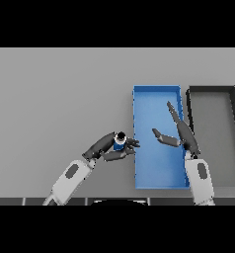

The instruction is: Pick up the blue pipe and place it into the blue bin.

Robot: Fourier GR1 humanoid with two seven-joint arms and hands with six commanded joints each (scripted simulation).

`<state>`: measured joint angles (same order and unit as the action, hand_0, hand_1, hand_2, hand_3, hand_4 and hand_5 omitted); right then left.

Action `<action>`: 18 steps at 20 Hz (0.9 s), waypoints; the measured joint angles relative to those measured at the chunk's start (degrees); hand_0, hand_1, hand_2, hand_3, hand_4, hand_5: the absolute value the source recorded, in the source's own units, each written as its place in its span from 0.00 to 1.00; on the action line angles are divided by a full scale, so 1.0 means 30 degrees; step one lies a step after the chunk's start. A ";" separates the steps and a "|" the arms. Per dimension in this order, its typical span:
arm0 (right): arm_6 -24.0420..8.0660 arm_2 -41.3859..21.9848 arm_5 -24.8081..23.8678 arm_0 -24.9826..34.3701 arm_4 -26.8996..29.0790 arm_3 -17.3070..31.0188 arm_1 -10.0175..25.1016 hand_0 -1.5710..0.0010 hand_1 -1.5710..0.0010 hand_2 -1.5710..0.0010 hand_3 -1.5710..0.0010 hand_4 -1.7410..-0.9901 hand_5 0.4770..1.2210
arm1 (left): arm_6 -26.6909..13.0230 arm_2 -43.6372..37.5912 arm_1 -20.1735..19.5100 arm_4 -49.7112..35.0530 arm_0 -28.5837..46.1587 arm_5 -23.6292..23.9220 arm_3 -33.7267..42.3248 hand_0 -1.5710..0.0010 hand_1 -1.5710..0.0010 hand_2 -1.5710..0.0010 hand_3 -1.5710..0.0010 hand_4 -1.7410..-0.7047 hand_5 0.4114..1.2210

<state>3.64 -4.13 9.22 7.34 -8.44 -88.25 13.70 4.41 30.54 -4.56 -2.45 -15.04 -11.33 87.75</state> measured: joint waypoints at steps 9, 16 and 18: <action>0.2007 0.0863 0.4237 0.1473 0.5155 -0.1837 0.1491 1.00 1.00 0.99 1.00 0.77 0.15 | -0.0130 -0.0463 0.0043 0.0533 0.0266 -0.0658 0.0502 0.00 0.00 0.00 0.00 0.26 1.00; -0.1431 -0.1050 0.7415 0.3242 0.7442 -0.5639 0.3656 1.00 1.00 1.00 1.00 0.68 0.07 | -0.0330 -0.1001 0.0221 0.0973 0.0215 -0.1089 0.0446 0.00 0.00 0.00 0.00 0.26 1.00; -0.2097 -0.1708 0.7966 0.3847 0.7625 -0.5796 0.3680 1.00 1.00 1.00 1.00 0.65 0.06 | 0.0008 -0.0964 0.0220 0.1162 0.0491 -0.1272 0.0711 0.00 0.00 0.00 0.00 0.26 1.00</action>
<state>-2.65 -9.25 33.11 18.88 14.44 -105.63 24.74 4.43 27.65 -3.90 1.03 -13.57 -15.15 89.89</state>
